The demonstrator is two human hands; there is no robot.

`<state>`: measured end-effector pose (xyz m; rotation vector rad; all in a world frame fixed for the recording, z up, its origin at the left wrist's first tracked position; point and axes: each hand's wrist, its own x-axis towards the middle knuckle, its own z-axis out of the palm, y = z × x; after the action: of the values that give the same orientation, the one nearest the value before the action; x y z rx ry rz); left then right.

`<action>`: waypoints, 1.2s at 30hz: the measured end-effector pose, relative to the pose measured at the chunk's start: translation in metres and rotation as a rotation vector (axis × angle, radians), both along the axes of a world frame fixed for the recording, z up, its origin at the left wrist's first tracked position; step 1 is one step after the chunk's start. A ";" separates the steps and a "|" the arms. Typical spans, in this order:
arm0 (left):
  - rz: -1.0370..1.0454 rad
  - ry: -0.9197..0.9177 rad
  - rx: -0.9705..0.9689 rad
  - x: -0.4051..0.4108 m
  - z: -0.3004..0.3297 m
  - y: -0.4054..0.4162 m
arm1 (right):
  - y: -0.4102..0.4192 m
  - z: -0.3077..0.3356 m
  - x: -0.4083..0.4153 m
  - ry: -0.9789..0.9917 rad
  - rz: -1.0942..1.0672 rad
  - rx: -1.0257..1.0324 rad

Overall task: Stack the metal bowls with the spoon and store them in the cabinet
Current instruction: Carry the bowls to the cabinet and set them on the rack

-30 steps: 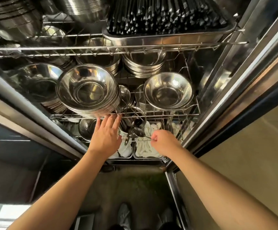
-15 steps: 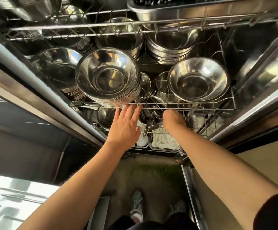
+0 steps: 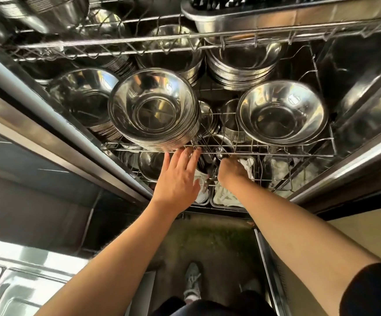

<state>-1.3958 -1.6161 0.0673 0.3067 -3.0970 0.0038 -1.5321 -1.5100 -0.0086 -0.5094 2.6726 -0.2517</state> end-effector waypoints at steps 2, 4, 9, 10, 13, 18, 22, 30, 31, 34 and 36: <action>0.005 -0.009 0.001 0.001 0.001 0.001 | 0.002 0.000 0.004 -0.001 0.023 0.008; 0.008 -0.017 -0.002 0.001 0.001 0.002 | 0.004 0.003 0.007 -0.022 0.026 0.007; 0.006 -0.038 -0.013 0.001 0.004 0.001 | 0.010 0.009 0.011 -0.056 0.058 0.036; 0.005 -0.043 -0.016 0.001 0.005 0.001 | 0.012 0.012 0.013 -0.055 0.061 0.031; -0.001 -0.046 -0.026 0.000 0.007 0.002 | 0.024 0.021 0.018 -0.017 0.104 0.008; 0.000 -0.074 -0.026 -0.002 0.011 0.000 | 0.051 0.049 0.034 0.113 0.245 -0.111; 0.035 -0.136 0.036 -0.008 0.022 0.003 | 0.077 0.085 0.043 0.204 0.315 -0.186; -0.061 -0.085 0.093 -0.041 0.064 0.023 | 0.126 0.150 0.025 0.413 0.197 -0.293; -0.097 -0.053 0.102 -0.047 0.067 0.026 | 0.131 0.157 0.019 0.407 0.168 -0.294; -0.174 0.020 0.124 -0.070 0.074 0.036 | 0.142 0.172 -0.002 0.386 0.065 -0.269; -0.217 0.047 0.137 -0.086 0.076 0.041 | 0.145 0.178 -0.013 0.363 0.023 -0.210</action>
<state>-1.4818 -1.5754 0.1434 -0.0274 -3.0710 -0.2184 -1.5454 -1.3651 0.1694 -0.7096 3.0055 -0.4770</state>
